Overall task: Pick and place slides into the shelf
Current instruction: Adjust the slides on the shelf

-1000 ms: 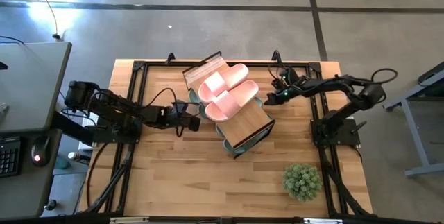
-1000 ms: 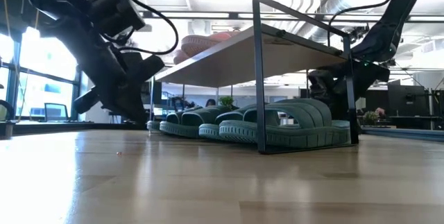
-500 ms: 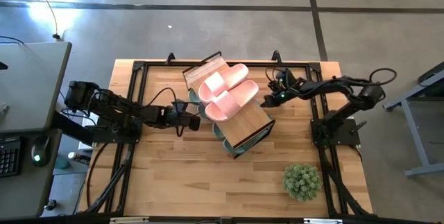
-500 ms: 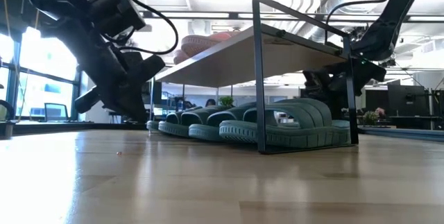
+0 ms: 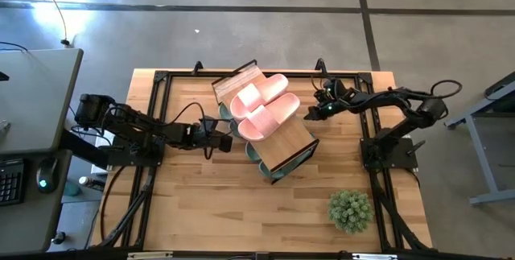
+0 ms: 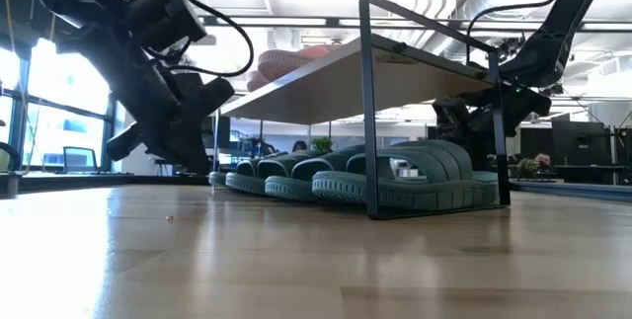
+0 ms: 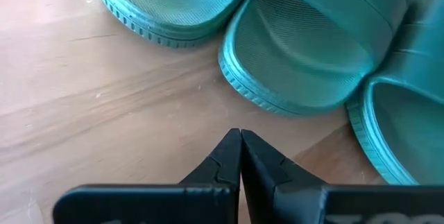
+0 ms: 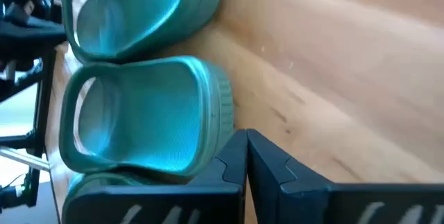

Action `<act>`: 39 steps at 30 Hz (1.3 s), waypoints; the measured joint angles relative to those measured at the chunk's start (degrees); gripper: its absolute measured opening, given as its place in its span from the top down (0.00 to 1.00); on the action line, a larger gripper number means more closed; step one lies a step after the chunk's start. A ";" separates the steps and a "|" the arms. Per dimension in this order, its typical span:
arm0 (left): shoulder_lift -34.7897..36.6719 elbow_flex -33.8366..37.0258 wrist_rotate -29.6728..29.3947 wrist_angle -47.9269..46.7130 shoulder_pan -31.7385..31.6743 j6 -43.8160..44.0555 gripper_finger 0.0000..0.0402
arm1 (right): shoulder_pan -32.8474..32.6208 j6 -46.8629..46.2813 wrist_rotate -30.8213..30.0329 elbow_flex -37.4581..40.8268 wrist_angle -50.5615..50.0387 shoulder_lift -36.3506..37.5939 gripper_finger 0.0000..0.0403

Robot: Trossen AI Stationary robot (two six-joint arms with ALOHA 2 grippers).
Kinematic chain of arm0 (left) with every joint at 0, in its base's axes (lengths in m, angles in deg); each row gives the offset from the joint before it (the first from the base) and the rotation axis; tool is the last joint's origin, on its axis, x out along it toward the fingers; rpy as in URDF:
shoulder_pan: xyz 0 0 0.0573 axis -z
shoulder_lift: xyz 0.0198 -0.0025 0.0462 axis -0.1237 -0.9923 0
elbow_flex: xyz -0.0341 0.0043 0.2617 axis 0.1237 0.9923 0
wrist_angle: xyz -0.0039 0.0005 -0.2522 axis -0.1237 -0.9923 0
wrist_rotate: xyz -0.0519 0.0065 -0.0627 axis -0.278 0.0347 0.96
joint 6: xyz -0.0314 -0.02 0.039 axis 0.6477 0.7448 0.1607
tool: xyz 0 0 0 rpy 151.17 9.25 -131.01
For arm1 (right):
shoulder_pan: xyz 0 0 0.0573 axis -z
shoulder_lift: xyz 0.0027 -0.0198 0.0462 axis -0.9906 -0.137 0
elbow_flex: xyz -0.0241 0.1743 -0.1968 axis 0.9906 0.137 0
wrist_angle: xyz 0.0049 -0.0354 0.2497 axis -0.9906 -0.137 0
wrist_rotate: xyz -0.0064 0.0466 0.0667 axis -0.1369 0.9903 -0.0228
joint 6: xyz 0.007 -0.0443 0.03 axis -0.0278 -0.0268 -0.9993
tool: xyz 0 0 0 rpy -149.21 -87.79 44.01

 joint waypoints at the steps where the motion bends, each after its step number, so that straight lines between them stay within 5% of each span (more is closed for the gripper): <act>1: 0.02 0.00 -0.36 0.01 0.37 0.01 1.00 | 0.64 0.14 0.02 0.00 -0.08 0.34 1.00; 15: 13.11 -0.20 -21.91 -0.09 9.61 -4.30 1.00 | 9.05 0.32 -1.18 -1.21 -1.94 16.37 1.00; 20: 17.16 -3.20 -24.68 -0.03 8.46 -14.44 1.00 | 9.04 0.19 3.71 -9.43 -2.99 17.49 1.00; 24: 18.54 -5.95 -24.07 -0.14 6.46 -22.48 1.00 | 9.26 5.39 1.31 -20.04 -12.99 17.42 1.00; 32: 19.10 -6.45 -23.30 -1.66 4.69 -24.70 1.00 | 8.61 18.44 -0.23 -38.82 -34.22 5.18 1.00; 39: 19.10 -6.45 -22.08 -1.69 4.82 -25.47 1.00 | 6.55 22.17 0.86 -49.61 -38.07 -5.21 1.00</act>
